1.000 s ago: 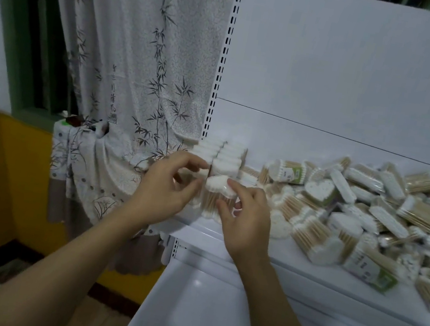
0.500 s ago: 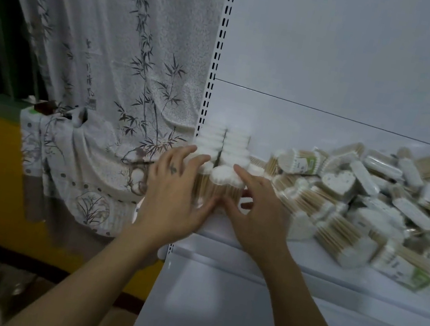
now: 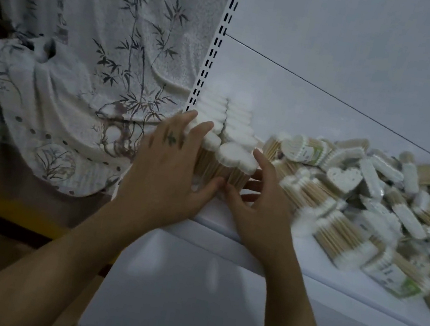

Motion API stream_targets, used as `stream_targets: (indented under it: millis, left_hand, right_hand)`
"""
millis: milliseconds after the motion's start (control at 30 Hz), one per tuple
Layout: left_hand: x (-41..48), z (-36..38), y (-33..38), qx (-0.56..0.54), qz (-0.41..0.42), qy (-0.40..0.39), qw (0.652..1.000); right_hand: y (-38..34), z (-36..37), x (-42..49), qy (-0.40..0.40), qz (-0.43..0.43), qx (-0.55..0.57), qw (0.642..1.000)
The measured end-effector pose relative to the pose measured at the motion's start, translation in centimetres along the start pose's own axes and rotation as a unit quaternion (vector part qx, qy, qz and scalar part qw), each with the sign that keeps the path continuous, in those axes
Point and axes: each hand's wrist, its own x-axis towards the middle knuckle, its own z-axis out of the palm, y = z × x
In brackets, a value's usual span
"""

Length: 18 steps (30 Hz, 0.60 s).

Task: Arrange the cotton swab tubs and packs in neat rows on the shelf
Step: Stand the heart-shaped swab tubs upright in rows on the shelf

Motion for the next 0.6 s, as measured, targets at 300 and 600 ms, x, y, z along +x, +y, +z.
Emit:
stream_targets:
  millis: [300, 600]
  left_hand:
    - [0.2, 0.2, -0.3, -0.027, -0.005, 0.005, 1.0]
    - [1.0, -1.1, 0.0, -0.057, 0.044, 0.04, 0.997]
  right_hand:
    - [-0.4, -0.3, 0.3, 0.006, 0.001, -0.029, 1.0]
    - [-1.4, -1.3, -0.5, 0.029, -0.019, -0.057, 0.998]
